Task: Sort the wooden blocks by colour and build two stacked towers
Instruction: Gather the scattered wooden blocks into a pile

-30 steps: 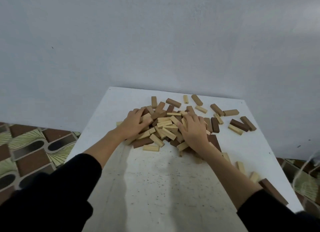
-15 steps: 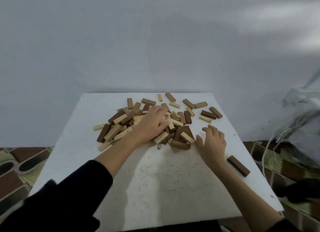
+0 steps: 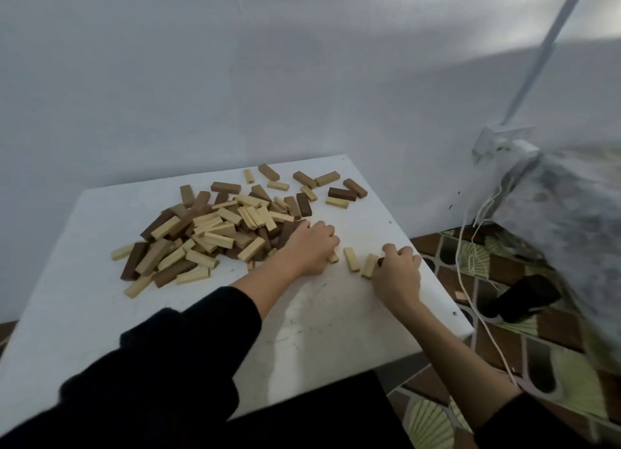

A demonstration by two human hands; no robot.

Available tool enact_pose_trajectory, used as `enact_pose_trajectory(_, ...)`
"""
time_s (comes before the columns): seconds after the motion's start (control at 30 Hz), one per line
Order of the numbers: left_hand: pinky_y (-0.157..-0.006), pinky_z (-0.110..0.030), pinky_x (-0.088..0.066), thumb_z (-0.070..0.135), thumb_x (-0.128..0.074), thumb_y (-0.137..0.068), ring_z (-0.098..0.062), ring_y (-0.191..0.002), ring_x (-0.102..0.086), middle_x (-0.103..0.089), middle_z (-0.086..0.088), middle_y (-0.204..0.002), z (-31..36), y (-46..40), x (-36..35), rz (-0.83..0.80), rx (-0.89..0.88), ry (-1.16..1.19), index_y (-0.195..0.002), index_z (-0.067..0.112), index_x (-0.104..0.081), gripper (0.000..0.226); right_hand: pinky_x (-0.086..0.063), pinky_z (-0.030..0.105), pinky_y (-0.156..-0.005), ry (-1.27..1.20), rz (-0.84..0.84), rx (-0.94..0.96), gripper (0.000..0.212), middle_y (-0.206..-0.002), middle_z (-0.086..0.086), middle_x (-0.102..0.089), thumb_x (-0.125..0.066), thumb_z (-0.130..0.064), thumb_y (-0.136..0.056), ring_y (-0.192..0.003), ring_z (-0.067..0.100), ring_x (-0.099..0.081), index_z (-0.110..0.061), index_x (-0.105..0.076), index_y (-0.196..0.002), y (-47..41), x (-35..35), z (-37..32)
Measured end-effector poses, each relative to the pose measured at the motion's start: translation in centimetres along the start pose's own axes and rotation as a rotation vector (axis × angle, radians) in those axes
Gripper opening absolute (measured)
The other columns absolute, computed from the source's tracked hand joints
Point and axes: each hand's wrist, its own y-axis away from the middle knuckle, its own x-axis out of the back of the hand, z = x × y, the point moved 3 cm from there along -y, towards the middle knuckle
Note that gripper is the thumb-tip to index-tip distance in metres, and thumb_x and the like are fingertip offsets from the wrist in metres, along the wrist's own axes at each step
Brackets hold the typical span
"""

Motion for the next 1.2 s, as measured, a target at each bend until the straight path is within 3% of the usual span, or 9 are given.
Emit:
enact_pose_trajectory(0.3, -0.081, -0.034, -0.044, 0.000, -0.045, -0.092, -0.024, -0.118, -0.044, -0.049, -0.011, -0.125, 0.5, -0.9, 0.0, -0.018, -0.041, 0.277, -0.129, 0.006, -0.048, 0.038, -0.036, 0.034, -0.098, -0.375, -0.111, 0.042, 0.040, -0.131, 0.015, -0.045, -0.041, 0.002, -0.093, -0.120, 0.028, -0.040, -0.006, -0.044, -0.133, -1.8, -0.9, -0.8)
enact_pose_trajectory(0.4, -0.085, -0.037, -0.046, -0.002, -0.047, -0.089, -0.024, -0.120, -0.042, -0.045, -0.011, -0.129, 0.1, -1.2, -0.2, -0.007, -0.064, 0.282, -0.133, 0.007, -0.045, 0.045, -0.038, 0.029, -0.094, -0.413, -0.124, 0.095, 0.044, -0.131, 0.013, -0.047, -0.039, 0.006, -0.091, -0.117, 0.025, -0.045, -0.006, -0.045, -0.133, -2.1, -0.7, -0.8)
enact_pose_trajectory(0.5, -0.093, -0.040, -0.045, -0.010, -0.051, -0.080, -0.024, -0.126, -0.036, -0.038, -0.009, -0.139, 0.0, -1.3, -0.4, 0.004, -0.113, 0.302, -0.139, 0.008, -0.039, 0.063, -0.042, 0.025, -0.083, -0.452, -0.136, 0.100, 0.049, -0.124, 0.011, -0.051, -0.040, 0.012, -0.088, -0.099, 0.018, -0.050, -0.006, -0.045, -0.133, -2.6, -0.6, -0.4)
enact_pose_trajectory(0.63, -0.111, -0.034, -0.030, -0.013, -0.057, -0.074, -0.021, -0.141, -0.017, -0.019, -0.004, -0.156, 0.9, -1.5, 0.0, -0.092, -0.223, 0.330, -0.148, 0.011, -0.025, 0.085, -0.041, 0.024, -0.079, -0.514, -0.077, 0.046, 0.054, -0.122, 0.010, -0.053, -0.043, 0.017, -0.083, -0.099, 0.016, -0.049, -0.006, -0.045, -0.132, -3.2, -0.4, 0.3)
enact_pose_trajectory(0.7, -0.115, -0.035, -0.024, -0.010, -0.058, -0.074, -0.021, -0.143, -0.014, -0.016, -0.001, -0.158, 1.6, -1.7, 0.3, -0.164, -0.269, 0.310, -0.150, 0.015, -0.021, 0.088, -0.043, 0.026, -0.081, -0.550, -0.034, 0.022, 0.057, -0.123, 0.010, -0.051, -0.046, 0.018, -0.080, -0.103, 0.018, -0.049, -0.006, -0.045, -0.132, -3.4, -0.1, 0.6)
enact_pose_trajectory(0.83, -0.099, -0.039, -0.041, 0.000, -0.060, -0.077, -0.020, -0.126, -0.031, -0.028, 0.002, -0.151, 2.0, -2.4, 0.6, -0.286, -0.240, 0.315, -0.148, 0.022, -0.027, 0.081, -0.043, 0.027, -0.082, -0.591, -0.014, 0.025, 0.056, -0.123, 0.011, -0.051, -0.045, 0.019, -0.079, -0.100, 0.017, -0.047, -0.005, -0.046, -0.130, -3.5, 0.2, 0.8)
enact_pose_trajectory(0.9, -0.096, -0.037, -0.042, 0.008, -0.065, -0.078, -0.019, -0.120, -0.033, -0.033, 0.000, -0.144, 1.6, -2.7, 0.9, -0.308, -0.217, 0.324, -0.145, 0.021, -0.031, 0.077, -0.042, 0.025, -0.082, -0.587, -0.029, 0.027, 0.057, -0.125, 0.011, -0.050, -0.043, 0.020, -0.079, -0.100, 0.016, -0.047, -0.005, -0.046, -0.130, -3.6, 0.2, 0.9)
enact_pose_trajectory(1.07, -0.092, -0.032, -0.042, 0.038, -0.076, -0.074, -0.017, -0.113, -0.036, -0.042, -0.002, -0.125, 1.2, -2.6, 0.5, -0.266, -0.145, 0.390, -0.133, 0.015, -0.042, 0.072, -0.041, 0.024, -0.081, -0.581, -0.060, 0.022, 0.055, -0.122, 0.009, -0.051, -0.040, 0.019, -0.081, -0.098, 0.016, -0.049, -0.007, -0.047, -0.129, -3.6, -0.3, 0.9)
enact_pose_trajectory(1.2, -0.100, -0.034, -0.041, 0.042, -0.078, -0.071, -0.016, -0.119, -0.036, -0.039, -0.002, -0.132, 1.6, -2.4, -0.1, -0.228, -0.108, 0.476, -0.139, 0.013, -0.035, 0.085, -0.043, 0.024, -0.078, -0.594, -0.078, 0.022, 0.050, -0.113, 0.005, -0.054, -0.038, 0.016, -0.084, -0.094, 0.017, -0.053, -0.007, -0.047, -0.128, -3.7, -0.6, 1.0)
